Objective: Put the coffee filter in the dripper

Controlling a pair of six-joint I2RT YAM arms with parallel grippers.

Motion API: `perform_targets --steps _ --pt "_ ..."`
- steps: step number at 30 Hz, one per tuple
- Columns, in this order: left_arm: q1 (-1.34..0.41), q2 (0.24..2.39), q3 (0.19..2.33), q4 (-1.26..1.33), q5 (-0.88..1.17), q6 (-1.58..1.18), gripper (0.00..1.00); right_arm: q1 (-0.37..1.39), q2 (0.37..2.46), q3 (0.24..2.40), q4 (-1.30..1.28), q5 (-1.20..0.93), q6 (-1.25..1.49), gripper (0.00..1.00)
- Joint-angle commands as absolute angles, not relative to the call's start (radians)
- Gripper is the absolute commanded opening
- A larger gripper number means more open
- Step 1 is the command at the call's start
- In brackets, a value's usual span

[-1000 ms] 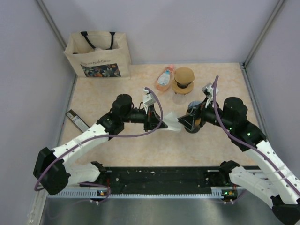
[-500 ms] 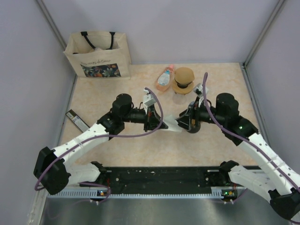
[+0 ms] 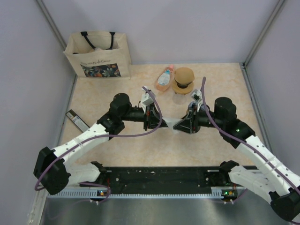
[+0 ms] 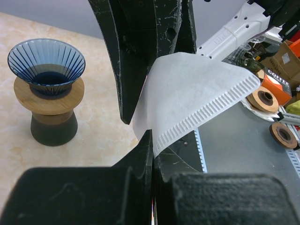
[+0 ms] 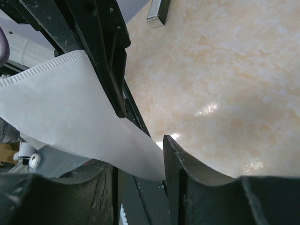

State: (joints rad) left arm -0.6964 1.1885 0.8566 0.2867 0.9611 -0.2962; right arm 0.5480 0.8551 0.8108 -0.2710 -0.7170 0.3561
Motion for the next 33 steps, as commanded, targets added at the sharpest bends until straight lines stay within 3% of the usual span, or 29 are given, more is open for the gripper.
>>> perform_targets --steps 1,12,15,17,26,28,30,33 --pt "-0.701 1.17 0.881 0.36 1.002 -0.307 0.0 0.555 0.83 0.821 -0.198 -0.723 0.364 0.36" --pt "-0.699 1.161 0.867 0.318 1.051 -0.267 0.0 0.555 0.787 0.885 -0.236 -0.615 0.313 0.4" --pt "-0.7 1.154 0.864 0.316 1.065 -0.249 0.0 0.558 0.776 0.884 -0.238 -0.636 0.314 0.31" --pt "-0.699 1.152 0.864 0.322 1.063 -0.244 0.0 0.557 0.778 0.884 -0.236 -0.669 0.311 0.18" --pt "-0.699 1.212 0.894 0.429 1.1 -0.293 0.0 0.555 0.822 0.85 -0.123 -0.893 0.354 0.21" --pt "-0.699 1.224 0.903 0.431 1.107 -0.298 0.0 0.555 0.822 0.85 -0.12 -0.89 0.356 0.16" --pt "-0.701 1.226 0.907 0.433 1.105 -0.301 0.0 0.555 0.822 0.85 -0.124 -0.876 0.354 0.0" --pt "-0.698 1.22 0.91 0.405 1.051 -0.298 0.0 0.555 0.822 0.856 -0.143 -0.838 0.356 0.0"
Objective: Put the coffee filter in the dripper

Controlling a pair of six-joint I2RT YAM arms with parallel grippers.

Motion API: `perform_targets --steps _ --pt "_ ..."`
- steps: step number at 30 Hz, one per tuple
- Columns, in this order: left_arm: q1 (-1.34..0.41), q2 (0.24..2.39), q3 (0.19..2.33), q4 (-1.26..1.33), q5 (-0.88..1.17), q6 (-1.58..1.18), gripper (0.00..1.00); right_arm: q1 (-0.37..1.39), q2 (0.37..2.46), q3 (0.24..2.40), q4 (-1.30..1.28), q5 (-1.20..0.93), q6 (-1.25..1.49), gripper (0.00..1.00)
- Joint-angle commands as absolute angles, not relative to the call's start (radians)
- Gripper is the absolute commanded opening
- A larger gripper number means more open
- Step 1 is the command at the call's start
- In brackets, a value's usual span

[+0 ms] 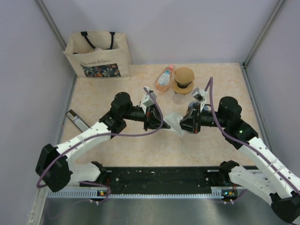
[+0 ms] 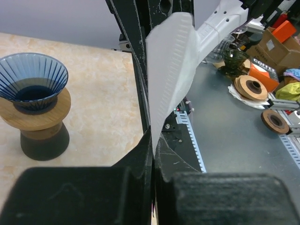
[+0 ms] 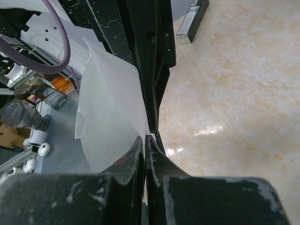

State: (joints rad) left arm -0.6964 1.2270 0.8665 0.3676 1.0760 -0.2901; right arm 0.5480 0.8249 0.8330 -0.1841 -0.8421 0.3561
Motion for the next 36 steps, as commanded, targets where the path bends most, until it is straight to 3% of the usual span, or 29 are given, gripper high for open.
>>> perform_targets --steps 1,2,3,5,9,16,21,25,36 --pt "-0.698 1.215 0.914 0.372 1.017 -0.285 0.1 0.557 0.821 0.862 -0.156 -0.815 0.356 0.0" --pt "-0.698 1.207 0.919 0.338 0.987 -0.273 0.21 0.557 0.819 0.871 -0.178 -0.793 0.348 0.0" --pt "-0.698 1.2 0.92 0.31 0.942 -0.264 0.38 0.555 0.818 0.88 -0.202 -0.748 0.345 0.0" --pt "-0.698 1.175 0.928 0.212 0.818 -0.242 0.99 0.555 0.818 0.905 -0.259 -0.636 0.333 0.0" --pt "-0.699 1.131 0.959 0.034 0.49 -0.258 0.99 0.557 0.842 0.952 -0.354 -0.423 0.334 0.0" --pt "-0.703 1.124 1.052 -0.128 0.252 -0.342 0.99 0.61 0.982 1.048 -0.428 -0.12 0.371 0.0" --pt "-0.738 1.121 1.068 -0.066 0.328 -0.383 0.99 0.725 1.087 1.13 -0.446 0.142 0.394 0.0" --pt "-0.758 1.17 1.084 -0.025 0.302 -0.455 0.99 0.779 1.132 1.157 -0.411 0.21 0.42 0.0" --pt "-0.792 1.242 1.124 -0.064 -0.159 -0.601 0.99 0.879 1.157 1.154 -0.341 0.344 0.457 0.0"
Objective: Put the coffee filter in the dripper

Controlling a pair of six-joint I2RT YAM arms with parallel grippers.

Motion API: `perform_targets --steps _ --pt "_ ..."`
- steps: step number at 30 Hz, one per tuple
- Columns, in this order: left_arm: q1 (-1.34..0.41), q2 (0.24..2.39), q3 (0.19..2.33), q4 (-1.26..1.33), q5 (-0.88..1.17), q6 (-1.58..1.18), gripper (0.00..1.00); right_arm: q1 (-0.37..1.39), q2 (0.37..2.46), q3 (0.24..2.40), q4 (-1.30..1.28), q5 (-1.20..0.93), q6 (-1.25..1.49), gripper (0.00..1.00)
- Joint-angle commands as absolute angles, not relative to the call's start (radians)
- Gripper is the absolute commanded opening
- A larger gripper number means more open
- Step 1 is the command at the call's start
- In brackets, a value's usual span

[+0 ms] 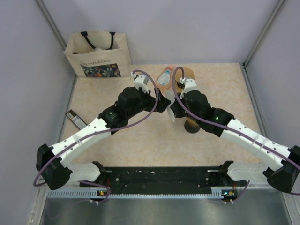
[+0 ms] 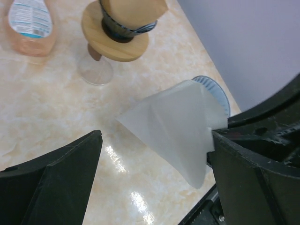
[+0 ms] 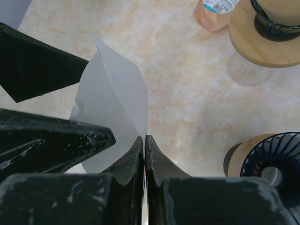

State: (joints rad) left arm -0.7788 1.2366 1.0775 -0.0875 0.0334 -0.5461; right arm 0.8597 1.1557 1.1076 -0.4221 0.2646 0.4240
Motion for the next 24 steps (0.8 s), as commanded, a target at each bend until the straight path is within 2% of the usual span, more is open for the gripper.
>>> perform_targets --steps 1,8,14,19,24 --pt "-0.795 1.246 1.123 -0.058 -0.166 -0.607 0.98 0.882 1.155 1.151 -0.331 0.342 0.457 0.0" --pt "-0.83 1.301 1.15 -0.063 -0.215 -0.603 0.88 0.89 1.173 1.154 -0.31 0.396 0.492 0.0" --pt "-0.857 1.348 1.181 -0.083 -0.304 -0.595 0.75 0.897 1.178 1.146 -0.279 0.393 0.509 0.0" --pt "-0.873 1.379 1.212 -0.123 -0.35 -0.586 0.58 0.897 1.177 1.143 -0.275 0.403 0.515 0.0" --pt "-0.874 1.362 1.209 -0.144 -0.374 -0.581 0.28 0.899 1.186 1.152 -0.316 0.469 0.515 0.0"
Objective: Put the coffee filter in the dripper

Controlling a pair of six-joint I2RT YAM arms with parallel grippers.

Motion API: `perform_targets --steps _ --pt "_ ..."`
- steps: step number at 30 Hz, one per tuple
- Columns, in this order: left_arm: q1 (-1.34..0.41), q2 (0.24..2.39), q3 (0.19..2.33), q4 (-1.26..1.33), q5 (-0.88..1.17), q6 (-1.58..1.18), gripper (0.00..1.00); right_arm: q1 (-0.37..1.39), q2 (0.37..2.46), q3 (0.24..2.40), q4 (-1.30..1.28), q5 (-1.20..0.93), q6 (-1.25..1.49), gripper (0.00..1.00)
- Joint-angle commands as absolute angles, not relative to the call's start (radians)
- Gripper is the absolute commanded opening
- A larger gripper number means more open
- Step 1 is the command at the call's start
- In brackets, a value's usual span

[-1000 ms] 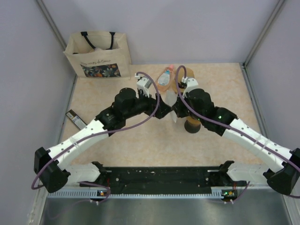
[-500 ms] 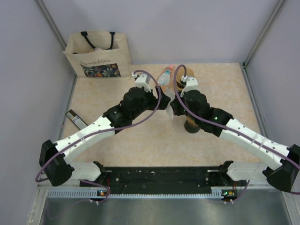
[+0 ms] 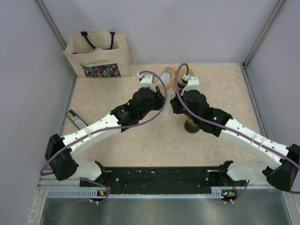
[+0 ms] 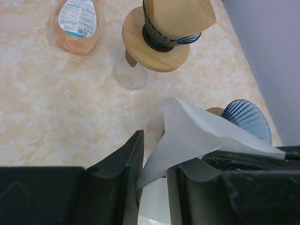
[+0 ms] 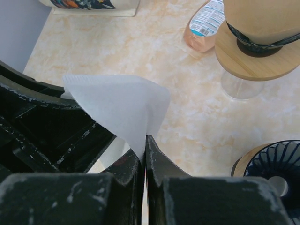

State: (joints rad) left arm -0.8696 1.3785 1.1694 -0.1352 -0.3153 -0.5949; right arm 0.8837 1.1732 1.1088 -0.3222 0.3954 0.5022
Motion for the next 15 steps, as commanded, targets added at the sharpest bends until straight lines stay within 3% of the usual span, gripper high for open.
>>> perform_targets --steps 1,4,15 --pt "-0.874 1.358 1.209 -0.15 -0.388 -0.578 0.24 0.897 1.187 1.157 -0.331 0.491 0.515 0.0" --pt "-0.874 1.341 1.209 -0.189 -0.439 -0.558 0.17 0.899 1.183 1.166 -0.371 0.535 0.517 0.0" --pt "-0.874 1.335 1.278 -0.443 -0.449 -0.457 0.17 0.899 1.213 1.207 -0.462 0.609 0.5 0.0"
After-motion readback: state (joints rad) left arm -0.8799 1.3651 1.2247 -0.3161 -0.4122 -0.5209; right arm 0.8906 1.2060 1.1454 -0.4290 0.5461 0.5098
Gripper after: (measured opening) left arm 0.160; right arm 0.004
